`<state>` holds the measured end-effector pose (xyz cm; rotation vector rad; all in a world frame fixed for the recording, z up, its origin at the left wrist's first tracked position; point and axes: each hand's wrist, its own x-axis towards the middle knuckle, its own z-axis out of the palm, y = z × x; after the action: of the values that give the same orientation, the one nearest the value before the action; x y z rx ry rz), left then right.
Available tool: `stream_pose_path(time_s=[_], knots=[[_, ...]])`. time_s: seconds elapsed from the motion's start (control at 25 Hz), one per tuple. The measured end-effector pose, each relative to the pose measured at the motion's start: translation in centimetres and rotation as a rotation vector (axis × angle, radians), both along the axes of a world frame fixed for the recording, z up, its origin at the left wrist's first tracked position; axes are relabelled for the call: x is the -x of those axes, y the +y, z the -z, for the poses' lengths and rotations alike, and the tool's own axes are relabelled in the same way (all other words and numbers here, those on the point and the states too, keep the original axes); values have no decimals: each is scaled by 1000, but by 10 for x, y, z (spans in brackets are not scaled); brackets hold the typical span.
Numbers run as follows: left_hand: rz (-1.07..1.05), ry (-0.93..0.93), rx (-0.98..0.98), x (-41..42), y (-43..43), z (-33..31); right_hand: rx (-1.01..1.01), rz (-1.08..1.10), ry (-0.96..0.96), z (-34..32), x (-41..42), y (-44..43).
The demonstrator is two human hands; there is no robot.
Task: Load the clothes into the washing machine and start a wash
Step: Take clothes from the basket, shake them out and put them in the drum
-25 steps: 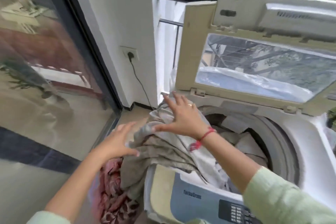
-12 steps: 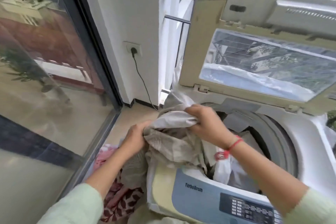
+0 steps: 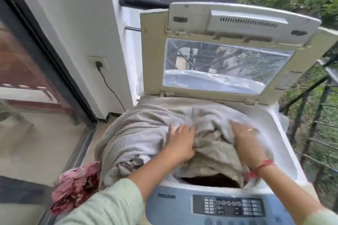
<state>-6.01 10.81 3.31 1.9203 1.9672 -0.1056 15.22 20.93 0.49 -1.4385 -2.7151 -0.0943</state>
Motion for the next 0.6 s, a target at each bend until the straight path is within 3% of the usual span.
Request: stream_pose_path(time_s=[0.04,0.08,0.12,0.16,0.2,0.28,0.32,0.36,0.4,0.48,0.56,0.6], knots=[[91,-29,188,3,-9,14,316,-78,-336,19,4,-6],[130,-144,238,11,-19,19,622,-95,-561,31,12,-11],[93,-337,143,23,-31,17,769,-67,-653,39,21,-10],[-29,-529,-36,40,-44,9,845,-15,-615,33,38,-11],[-191,-674,-254,65,-59,4,748,-27,-449,24,58,-11],[-467,-612,-517,128,-89,9,450,-122,98,2,99,-26],[-548,-475,-465,159,-104,17,460,-231,361,-14,121,-44],[-582,-360,-316,185,-116,30,521,-399,468,-26,143,-67],[-594,-357,-178,204,-127,42,525,-572,386,-28,162,-94],[-594,-624,-123,209,-130,58,290,-822,143,-4,186,-146],[-587,-871,-228,193,-119,57,116,-836,140,22,200,-165],[-546,-877,-264,186,-111,62,75,-816,209,30,203,-164]])
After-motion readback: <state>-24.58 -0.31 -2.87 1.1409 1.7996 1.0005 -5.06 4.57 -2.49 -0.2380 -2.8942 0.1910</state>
